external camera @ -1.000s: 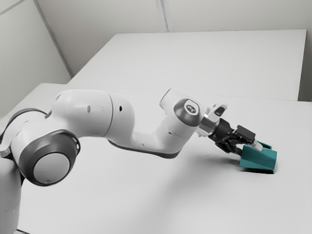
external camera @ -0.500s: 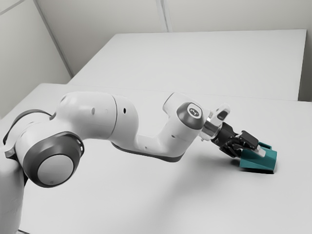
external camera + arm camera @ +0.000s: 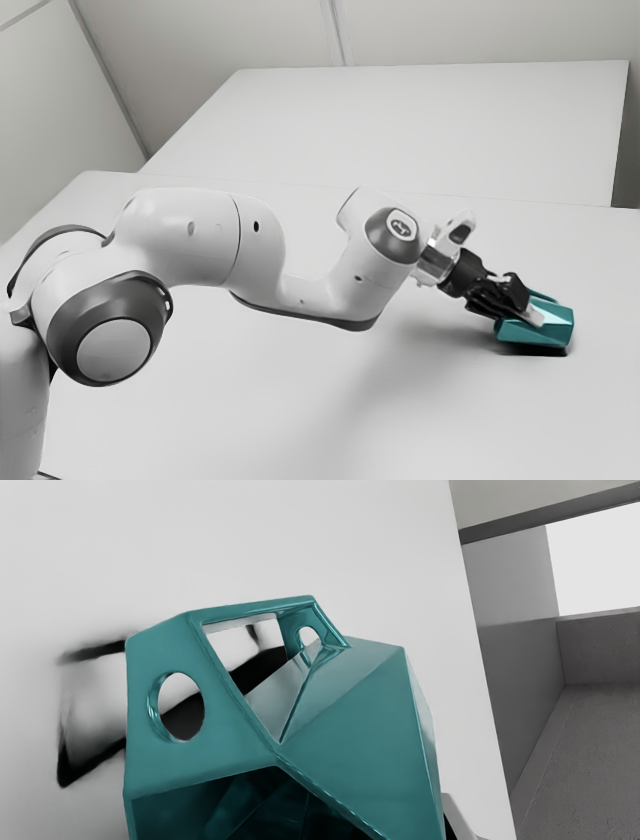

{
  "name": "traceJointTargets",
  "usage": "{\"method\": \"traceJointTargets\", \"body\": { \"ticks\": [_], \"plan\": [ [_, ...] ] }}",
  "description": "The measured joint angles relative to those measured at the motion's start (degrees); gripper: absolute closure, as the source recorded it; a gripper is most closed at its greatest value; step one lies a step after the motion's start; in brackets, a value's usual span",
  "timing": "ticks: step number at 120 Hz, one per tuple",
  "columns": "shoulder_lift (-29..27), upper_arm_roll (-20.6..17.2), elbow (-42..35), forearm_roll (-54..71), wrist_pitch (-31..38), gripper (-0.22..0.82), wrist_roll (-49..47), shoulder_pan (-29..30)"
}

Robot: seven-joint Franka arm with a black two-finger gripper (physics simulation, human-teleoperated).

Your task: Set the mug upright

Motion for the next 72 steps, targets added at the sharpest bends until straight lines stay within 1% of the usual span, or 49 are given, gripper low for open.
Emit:
{"method": "traceJointTargets", "body": {
  "ticks": [13,33,48,62,72],
  "plan": [
    [-0.91,0.01,0.09,0.38,0.22,0.74,0.09,-0.23],
    [-4.93,0.24,-1.24,2.79,0.58,0.77,-0.06,0.13],
    [-10.94,0.95,-6.44,7.02,1.48,0.78,-0.68,0.59],
    [-17.88,2.16,-11.76,17.36,2.32,0.78,-2.96,0.95],
    [-22.92,2.82,-16.62,24.34,2.67,0.78,-4.94,2.46]
  ]
}}
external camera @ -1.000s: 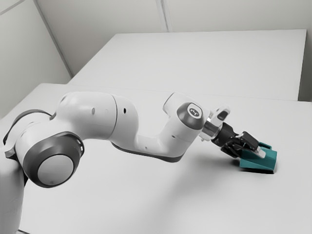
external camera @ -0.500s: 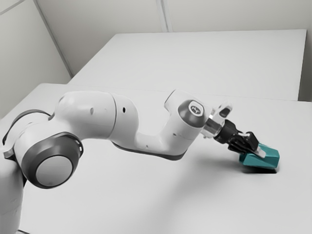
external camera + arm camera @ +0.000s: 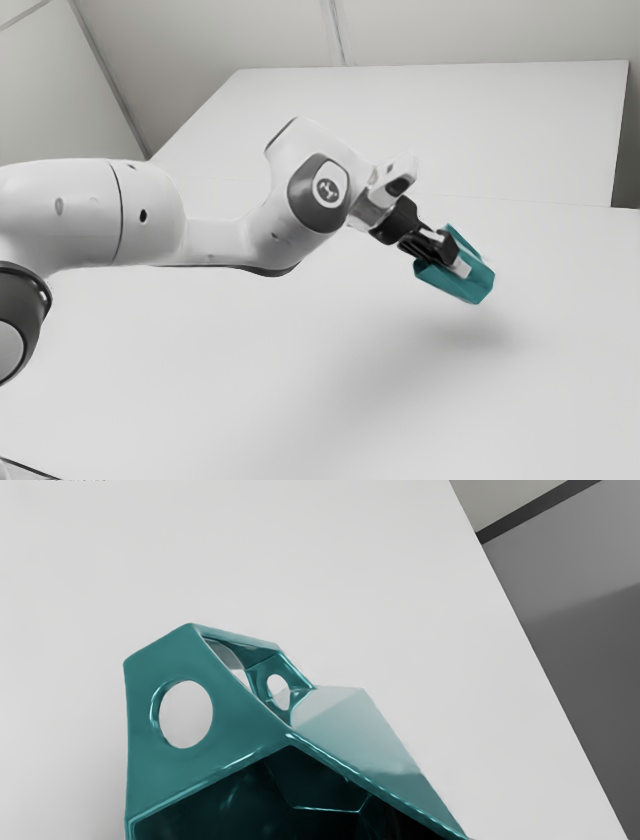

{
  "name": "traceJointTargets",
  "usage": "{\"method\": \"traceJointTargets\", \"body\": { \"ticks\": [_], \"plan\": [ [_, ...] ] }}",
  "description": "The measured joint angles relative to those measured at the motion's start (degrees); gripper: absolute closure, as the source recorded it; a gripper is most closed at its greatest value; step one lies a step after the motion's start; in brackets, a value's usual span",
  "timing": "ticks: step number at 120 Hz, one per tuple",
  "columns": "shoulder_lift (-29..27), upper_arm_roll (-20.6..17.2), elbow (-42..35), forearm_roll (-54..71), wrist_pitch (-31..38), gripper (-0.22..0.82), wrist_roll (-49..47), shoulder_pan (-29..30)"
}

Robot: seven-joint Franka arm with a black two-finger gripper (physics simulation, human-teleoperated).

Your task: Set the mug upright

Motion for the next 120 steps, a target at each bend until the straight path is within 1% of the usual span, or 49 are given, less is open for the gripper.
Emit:
{"method": "traceJointTargets", "body": {
  "ticks": [18,40,53,75,97,120],
  "plan": [
    [-8.2,0.19,-8.62,11.54,-0.02,0.78,-4.31,4.65],
    [-13.97,0.16,-11.72,26.18,-4.28,0.78,-10.53,11.12],
    [-15.32,0.46,-12.43,32.2,-7.5,0.78,-13.89,13.19],
    [-17.52,2.31,-13.65,40.13,-13.5,0.78,-18.78,13.36],
    [-17.82,3.51,-14.42,44.32,-17.5,0.78,-22.46,13.39],
    [-17.43,4.35,-14.67,46.44,-19.45,0.78,-25.24,13.88]
  ]
}}
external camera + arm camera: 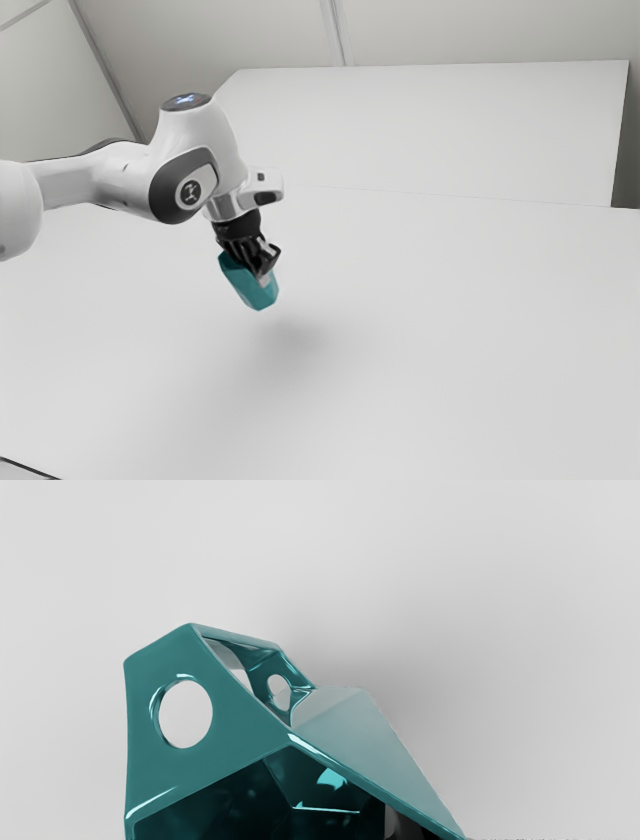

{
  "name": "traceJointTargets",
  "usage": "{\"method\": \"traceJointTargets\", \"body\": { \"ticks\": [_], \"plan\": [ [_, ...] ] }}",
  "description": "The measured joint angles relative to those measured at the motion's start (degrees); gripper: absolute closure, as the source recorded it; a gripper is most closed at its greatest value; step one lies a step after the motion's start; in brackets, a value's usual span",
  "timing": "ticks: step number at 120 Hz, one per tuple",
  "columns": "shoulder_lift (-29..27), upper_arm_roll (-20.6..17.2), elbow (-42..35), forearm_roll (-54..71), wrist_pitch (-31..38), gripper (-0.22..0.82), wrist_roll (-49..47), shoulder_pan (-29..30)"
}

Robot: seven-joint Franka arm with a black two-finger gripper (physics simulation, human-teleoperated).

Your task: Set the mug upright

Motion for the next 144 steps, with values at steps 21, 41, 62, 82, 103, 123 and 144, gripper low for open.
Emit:
{"method": "traceJointTargets", "body": {
  "ticks": [21,41,62,82,103,123,144],
  "plan": [
    [1.48,-0.01,-0.35,1.19,-0.08,0.78,-1.85,0.99],
    [2.51,-0.03,-1.69,1.7,0.91,0.78,-3.21,0.99],
    [3.45,-0.03,-2.26,1.9,2.37,0.78,-4.29,0.65],
    [4.74,-0.03,-2.66,1.96,4.2,0.78,-5.06,0.61],
    [4.89,-0.04,-3.19,2.0,5.71,0.78,-5.53,0.76],
    [5.07,-0.04,-2.95,2.11,7.29,0.78,-5.4,1.16],
    [5.22,-0.05,-2.88,3.43,8.24,0.78,-5.18,1.93]
  ]
}}
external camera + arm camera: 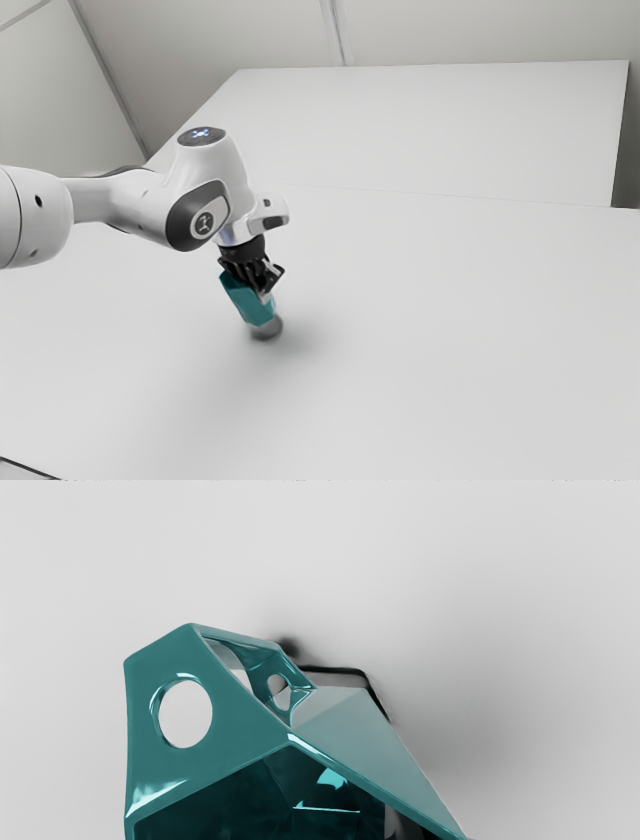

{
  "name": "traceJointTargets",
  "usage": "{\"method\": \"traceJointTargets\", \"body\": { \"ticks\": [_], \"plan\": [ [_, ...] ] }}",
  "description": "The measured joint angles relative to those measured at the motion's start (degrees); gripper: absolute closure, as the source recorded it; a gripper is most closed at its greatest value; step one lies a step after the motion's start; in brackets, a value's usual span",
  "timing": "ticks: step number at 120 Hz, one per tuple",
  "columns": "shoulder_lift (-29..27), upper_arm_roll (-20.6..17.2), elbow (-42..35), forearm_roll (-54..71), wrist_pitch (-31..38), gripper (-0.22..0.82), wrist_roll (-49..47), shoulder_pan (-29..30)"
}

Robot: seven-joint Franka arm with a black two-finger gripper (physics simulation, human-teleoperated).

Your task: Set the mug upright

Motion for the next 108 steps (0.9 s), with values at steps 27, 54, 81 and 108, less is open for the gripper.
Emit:
{"method": "traceJointTargets", "body": {
  "ticks": [27,54,81,108],
  "plan": [
    [0.2,-0.02,-0.07,0.93,0.46,0.78,0.29,1.6],
    [1.51,0.09,-0.34,1.03,1.22,0.78,0.49,3.4],
    [2.71,0.05,-0.24,1.0,1.97,0.78,0.59,4.5],
    [2.8,0.04,-0.26,0.96,2.42,0.78,0.65,2.97]
  ]
}}
